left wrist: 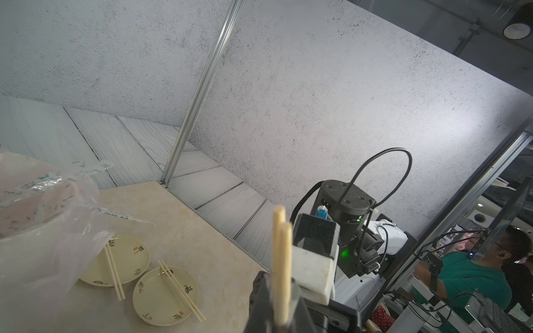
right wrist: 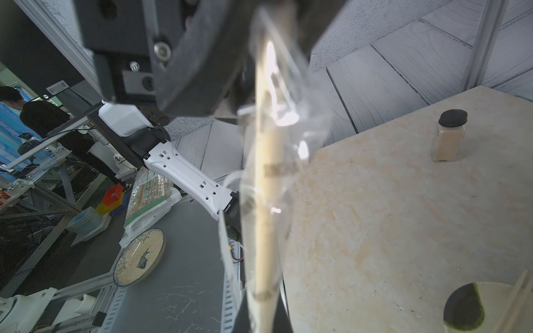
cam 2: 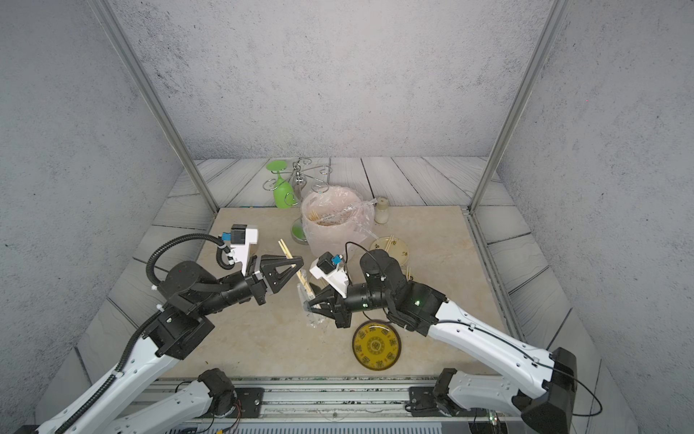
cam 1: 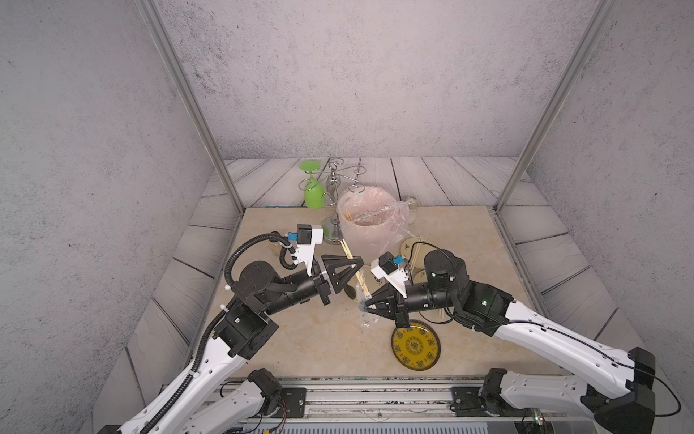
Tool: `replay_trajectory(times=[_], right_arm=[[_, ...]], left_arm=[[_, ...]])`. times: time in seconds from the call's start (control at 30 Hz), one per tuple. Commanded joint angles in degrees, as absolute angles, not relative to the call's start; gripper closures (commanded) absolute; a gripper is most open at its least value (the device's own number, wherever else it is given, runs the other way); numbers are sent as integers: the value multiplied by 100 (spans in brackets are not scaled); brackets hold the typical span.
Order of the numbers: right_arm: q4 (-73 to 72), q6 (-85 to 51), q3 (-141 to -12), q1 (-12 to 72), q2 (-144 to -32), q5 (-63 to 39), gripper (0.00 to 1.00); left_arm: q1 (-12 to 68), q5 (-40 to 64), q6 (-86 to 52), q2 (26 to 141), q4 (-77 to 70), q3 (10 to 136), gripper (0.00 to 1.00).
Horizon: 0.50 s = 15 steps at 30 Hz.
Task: Remove the packaging of disposable chopsticks
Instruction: Remove the packet bag from the disposable chopsticks.
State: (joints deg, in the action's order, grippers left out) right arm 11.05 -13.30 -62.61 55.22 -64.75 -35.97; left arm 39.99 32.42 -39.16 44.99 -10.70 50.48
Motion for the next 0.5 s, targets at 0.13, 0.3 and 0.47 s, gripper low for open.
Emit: replay_trajectory(times=[0.13, 0.3, 0.47], right_arm=[[293, -1404, -6726, 5513, -6466, -3223, 100], [91, -1434, -6734, 5515, -6409, -2713, 100], [-136, -1479, -6702, 5453, -6299, -2037, 100]], left_arm=[[4270, 3173, -4476, 4629, -1412, 4521, 89], [4496, 3099, -4506, 4667, -1362, 4379, 89], [4659, 3021, -4586, 4598, -1269, 4137, 89]])
